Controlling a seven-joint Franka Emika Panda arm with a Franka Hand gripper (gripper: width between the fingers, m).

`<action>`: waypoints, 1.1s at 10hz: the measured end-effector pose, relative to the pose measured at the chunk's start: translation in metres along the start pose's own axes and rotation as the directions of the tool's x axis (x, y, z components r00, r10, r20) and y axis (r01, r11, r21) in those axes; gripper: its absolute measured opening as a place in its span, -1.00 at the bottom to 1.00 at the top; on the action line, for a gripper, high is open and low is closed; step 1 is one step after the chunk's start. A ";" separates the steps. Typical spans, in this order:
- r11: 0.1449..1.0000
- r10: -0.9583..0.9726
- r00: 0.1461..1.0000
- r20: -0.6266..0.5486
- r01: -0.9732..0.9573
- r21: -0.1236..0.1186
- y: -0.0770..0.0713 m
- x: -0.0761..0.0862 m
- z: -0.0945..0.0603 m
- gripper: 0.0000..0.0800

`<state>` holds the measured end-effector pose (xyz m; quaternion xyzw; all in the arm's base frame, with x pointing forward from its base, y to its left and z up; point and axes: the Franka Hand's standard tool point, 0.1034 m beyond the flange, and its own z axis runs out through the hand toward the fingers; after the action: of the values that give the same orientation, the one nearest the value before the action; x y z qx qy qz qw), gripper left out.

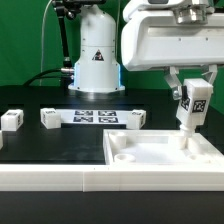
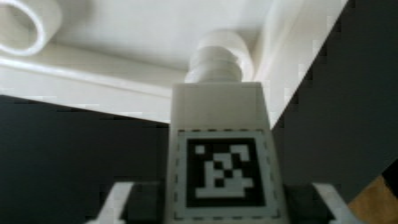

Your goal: Assemble one leg

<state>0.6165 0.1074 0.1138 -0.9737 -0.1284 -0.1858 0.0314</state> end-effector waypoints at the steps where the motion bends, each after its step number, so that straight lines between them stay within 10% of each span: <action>1: 1.000 0.000 1.000 0.001 0.000 0.002 0.000 0.000 0.006 -0.27; 11: 1.000 -0.014 0.996 -0.083 0.014 0.002 -0.014 -0.002 0.024 -0.27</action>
Offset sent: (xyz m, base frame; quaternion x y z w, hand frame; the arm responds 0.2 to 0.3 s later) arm -0.0024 0.0105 -0.0165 -0.0175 0.0032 0.0220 0.9996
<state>0.6191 0.1230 0.0912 -0.9641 -0.1339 -0.2264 0.0365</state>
